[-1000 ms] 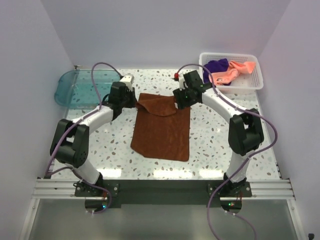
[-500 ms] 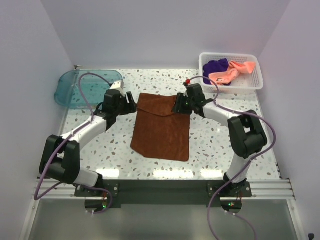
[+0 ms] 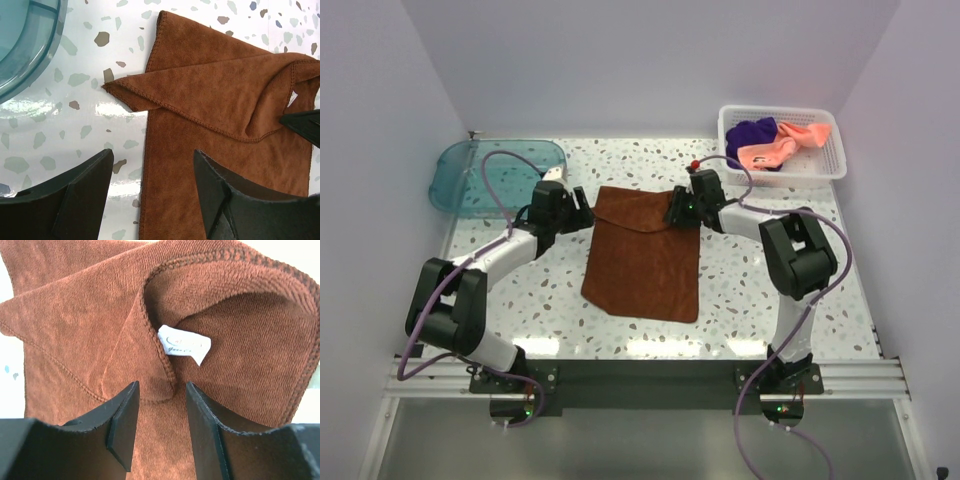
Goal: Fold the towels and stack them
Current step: Fold the towel
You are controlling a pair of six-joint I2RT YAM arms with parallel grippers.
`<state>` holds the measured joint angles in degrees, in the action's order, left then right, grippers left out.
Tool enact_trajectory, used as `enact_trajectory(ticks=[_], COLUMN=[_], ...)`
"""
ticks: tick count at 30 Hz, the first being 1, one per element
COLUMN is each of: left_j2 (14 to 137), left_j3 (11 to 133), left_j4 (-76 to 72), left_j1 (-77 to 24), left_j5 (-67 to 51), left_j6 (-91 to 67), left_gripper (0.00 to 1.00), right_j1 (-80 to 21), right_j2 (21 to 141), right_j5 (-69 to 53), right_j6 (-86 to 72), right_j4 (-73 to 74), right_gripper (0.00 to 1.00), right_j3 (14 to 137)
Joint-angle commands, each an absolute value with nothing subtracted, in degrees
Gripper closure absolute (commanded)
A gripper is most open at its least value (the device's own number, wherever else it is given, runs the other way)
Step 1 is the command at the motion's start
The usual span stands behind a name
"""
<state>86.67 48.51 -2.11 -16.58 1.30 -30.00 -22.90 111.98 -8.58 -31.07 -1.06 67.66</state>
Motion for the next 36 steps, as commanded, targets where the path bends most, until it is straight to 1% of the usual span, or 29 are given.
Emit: enact_trajectory(ticks=[1,8,13,16,17,19,20,22,23,32,36], left_j2=[85.25,85.43,85.34,85.34,85.34,85.25,85.25,85.08,84.90,82.88,82.35], left_j3=[49.48,49.39,49.39,49.39,49.31,49.22,49.31,49.22,49.31,48.96,47.73], left_j4=[-4.48,-4.22,-4.31,-4.31,-4.31,-4.31,-4.22,-4.13,-4.04,-3.25,-3.43], left_j1=[-16.17,-16.17,-16.17,-16.17,-16.17,-16.17,-16.17,-16.17,-16.17,-16.17,-16.17], left_j5=[2.02,1.41,1.14,0.79,0.79,0.79,0.88,0.88,1.14,2.20,1.93], left_j6=[-30.67,-30.85,-30.85,-30.76,-30.76,-30.76,-30.76,-30.76,-30.85,-32.17,-33.22], left_gripper=[0.30,0.30,0.30,0.30,0.30,0.30,0.30,0.30,0.30,0.30,0.30], right_j1=[-22.76,-22.76,-22.76,-22.76,-22.76,-22.76,-22.76,-22.76,-22.76,-22.76,-22.68], right_j2=[112.94,114.08,114.78,114.87,114.87,114.61,114.35,113.30,112.86,103.99,98.97], right_j5=[-9.05,-10.46,-11.07,-11.34,-11.34,-11.34,-11.08,-10.72,-10.37,-6.86,-6.68], right_j6=[-30.67,-29.88,-29.79,-29.71,-29.62,-29.44,-29.18,-28.39,-28.13,-23.65,-23.47], right_j4=[-4.39,-4.04,-3.69,-3.69,-3.69,-3.26,-2.99,-1.94,-1.32,13.52,15.12], right_gripper=[0.54,0.59,0.60,0.66,0.70,0.75,0.83,0.93,1.00,1.00,1.00], right_j3=[70.40,71.63,71.89,71.72,71.63,71.72,71.72,72.15,72.42,77.52,72.45])
